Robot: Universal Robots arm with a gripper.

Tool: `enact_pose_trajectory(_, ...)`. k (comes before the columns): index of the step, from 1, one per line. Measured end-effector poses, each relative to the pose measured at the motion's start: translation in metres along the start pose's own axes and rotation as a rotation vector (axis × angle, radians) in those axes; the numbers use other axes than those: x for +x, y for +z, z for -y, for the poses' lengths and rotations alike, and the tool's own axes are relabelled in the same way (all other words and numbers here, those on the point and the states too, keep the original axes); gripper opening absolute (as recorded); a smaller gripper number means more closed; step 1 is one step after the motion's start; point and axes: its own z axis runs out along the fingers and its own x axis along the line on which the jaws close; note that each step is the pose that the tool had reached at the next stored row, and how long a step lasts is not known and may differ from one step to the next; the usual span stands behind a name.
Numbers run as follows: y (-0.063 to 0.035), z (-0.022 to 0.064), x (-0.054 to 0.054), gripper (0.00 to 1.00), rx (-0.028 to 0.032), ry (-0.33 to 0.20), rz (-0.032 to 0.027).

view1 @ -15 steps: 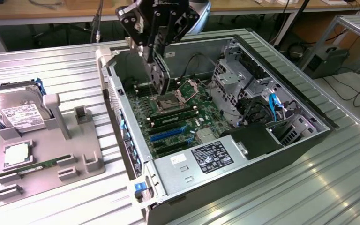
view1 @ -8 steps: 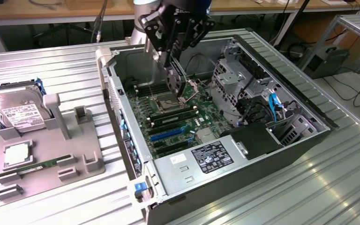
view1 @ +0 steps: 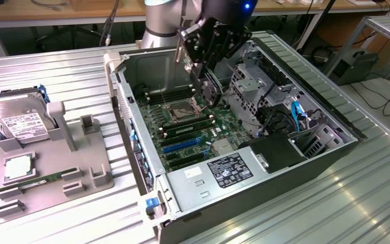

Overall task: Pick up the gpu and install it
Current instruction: 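Pick up the gpu and move the gpu toward the slot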

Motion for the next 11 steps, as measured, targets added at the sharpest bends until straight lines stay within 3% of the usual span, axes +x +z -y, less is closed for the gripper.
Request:
enact_pose_trajectory(7,0.011,0.0028,-0.017,0.26,-0.0004,0.009,0.0007)
enact_pose_trajectory(11,0.011,0.0029,-0.018,0.26,-0.0004,0.01,-0.0006)
